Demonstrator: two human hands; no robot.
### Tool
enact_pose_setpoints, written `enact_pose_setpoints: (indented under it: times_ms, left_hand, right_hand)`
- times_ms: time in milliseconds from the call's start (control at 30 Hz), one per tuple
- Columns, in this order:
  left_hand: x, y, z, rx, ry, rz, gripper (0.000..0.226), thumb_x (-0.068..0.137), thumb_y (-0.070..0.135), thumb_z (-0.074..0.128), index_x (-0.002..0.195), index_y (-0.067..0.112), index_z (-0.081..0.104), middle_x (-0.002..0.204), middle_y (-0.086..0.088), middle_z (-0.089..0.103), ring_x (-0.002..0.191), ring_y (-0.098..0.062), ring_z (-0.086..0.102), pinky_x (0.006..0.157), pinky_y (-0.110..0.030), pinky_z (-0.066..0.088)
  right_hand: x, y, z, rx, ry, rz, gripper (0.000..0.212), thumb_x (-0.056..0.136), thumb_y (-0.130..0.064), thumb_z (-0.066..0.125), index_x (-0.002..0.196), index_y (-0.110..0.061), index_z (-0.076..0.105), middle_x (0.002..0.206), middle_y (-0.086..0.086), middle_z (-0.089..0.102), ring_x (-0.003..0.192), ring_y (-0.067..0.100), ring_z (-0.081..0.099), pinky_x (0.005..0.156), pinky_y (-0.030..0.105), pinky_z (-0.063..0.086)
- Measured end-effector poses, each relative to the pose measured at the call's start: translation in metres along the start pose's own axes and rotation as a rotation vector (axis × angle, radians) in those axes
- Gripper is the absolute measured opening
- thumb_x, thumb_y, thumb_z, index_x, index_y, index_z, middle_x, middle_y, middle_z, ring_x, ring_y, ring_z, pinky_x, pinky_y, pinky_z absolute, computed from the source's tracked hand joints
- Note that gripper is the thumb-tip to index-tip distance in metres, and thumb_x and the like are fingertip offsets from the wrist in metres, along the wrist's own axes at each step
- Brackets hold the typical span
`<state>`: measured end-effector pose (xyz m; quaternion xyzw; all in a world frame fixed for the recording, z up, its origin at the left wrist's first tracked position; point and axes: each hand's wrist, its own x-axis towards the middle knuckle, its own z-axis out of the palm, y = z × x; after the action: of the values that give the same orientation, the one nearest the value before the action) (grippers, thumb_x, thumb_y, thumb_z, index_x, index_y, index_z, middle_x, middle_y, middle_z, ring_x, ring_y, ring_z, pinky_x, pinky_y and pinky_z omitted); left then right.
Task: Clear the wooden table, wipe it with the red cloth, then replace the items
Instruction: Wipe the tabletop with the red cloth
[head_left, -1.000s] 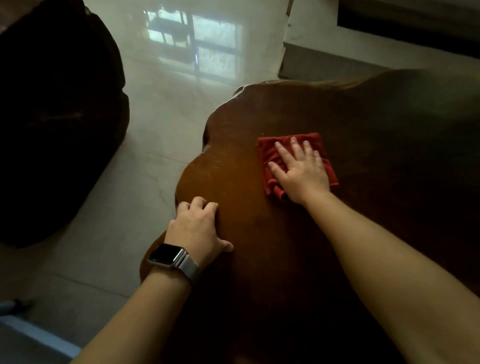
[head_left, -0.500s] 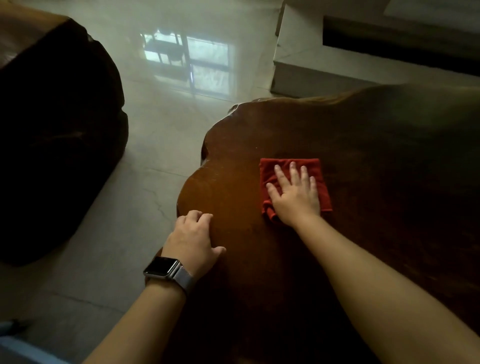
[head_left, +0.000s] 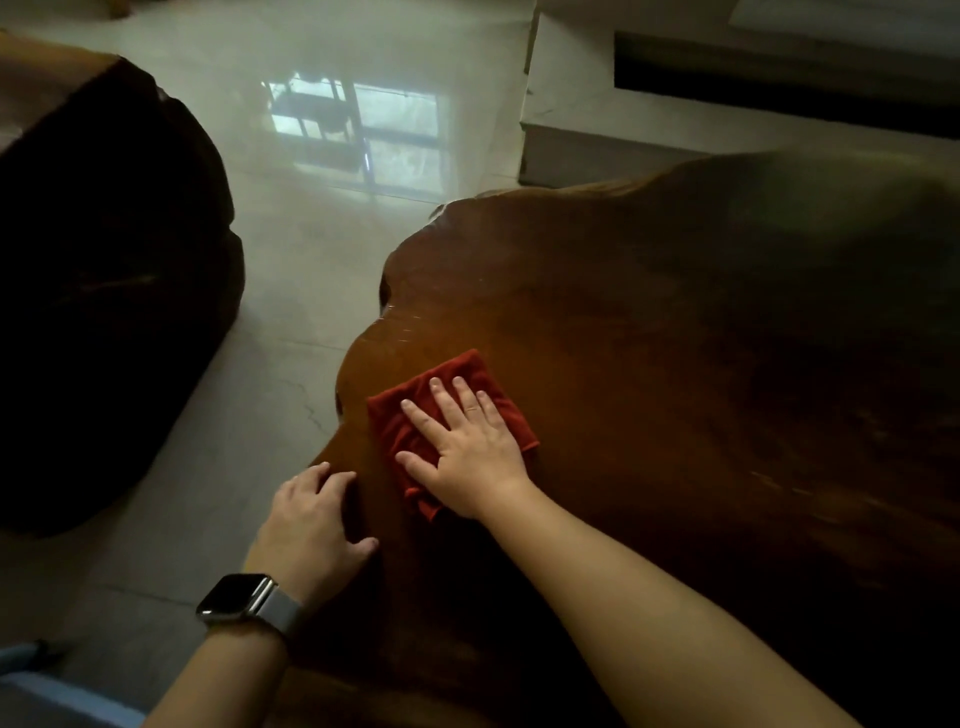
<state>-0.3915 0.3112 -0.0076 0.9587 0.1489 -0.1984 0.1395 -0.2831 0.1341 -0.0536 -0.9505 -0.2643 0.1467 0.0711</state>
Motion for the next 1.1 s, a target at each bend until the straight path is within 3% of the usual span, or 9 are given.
enact_pose_setpoints:
  times_ms: [300, 633, 833, 1100]
  left_hand:
    - [-0.005, 0.070, 0.009, 0.071, -0.070, 0.071, 0.094, 0.073, 0.064, 0.070, 0.151, 0.032, 0.027, 0.161, -0.002, 0.021, 0.148, -0.027, 0.017, 0.114, -0.050, 0.033]
    - [-0.025, 0.196, 0.048, 0.141, -0.061, 0.269, 0.087, 0.076, 0.063, 0.068, 0.149, 0.031, 0.032, 0.160, -0.004, 0.024, 0.148, -0.029, 0.016, 0.110, -0.052, 0.037]
    - [-0.036, 0.235, 0.065, 0.158, -0.056, 0.322, 0.081, 0.079, 0.054, 0.068, 0.148, 0.031, 0.033, 0.160, -0.003, 0.024, 0.147, -0.029, 0.017, 0.107, -0.053, 0.040]
    - [-0.041, 0.214, 0.057, 0.123, -0.064, 0.279, 0.085, 0.079, 0.058, 0.067, 0.149, 0.033, 0.028, 0.160, 0.000, 0.021, 0.147, -0.026, 0.017, 0.106, -0.050, 0.043]
  right_hand:
    - [-0.096, 0.109, -0.003, 0.044, 0.028, 0.249, 0.072, 0.090, -0.078, 0.007, 0.155, -0.049, -0.007, 0.168, -0.004, -0.014, 0.151, 0.020, -0.022, 0.120, 0.043, -0.014]
    - [-0.274, 0.271, 0.006, 0.079, 0.080, 0.695, 0.077, 0.087, -0.082, 0.003, 0.156, -0.047, -0.003, 0.169, 0.000, -0.006, 0.153, 0.022, -0.013, 0.121, 0.041, -0.009]
    - [-0.378, 0.338, 0.009, 0.163, 0.090, 0.996, 0.086, 0.083, -0.083, 0.002, 0.159, -0.042, 0.002, 0.170, 0.002, -0.004, 0.154, 0.023, -0.007, 0.122, 0.044, -0.002]
    - [-0.343, 0.341, -0.005, 0.211, 0.112, 1.138, 0.080, 0.091, -0.076, 0.012, 0.160, -0.038, 0.004, 0.170, 0.004, -0.002, 0.154, 0.027, -0.006, 0.122, 0.046, -0.003]
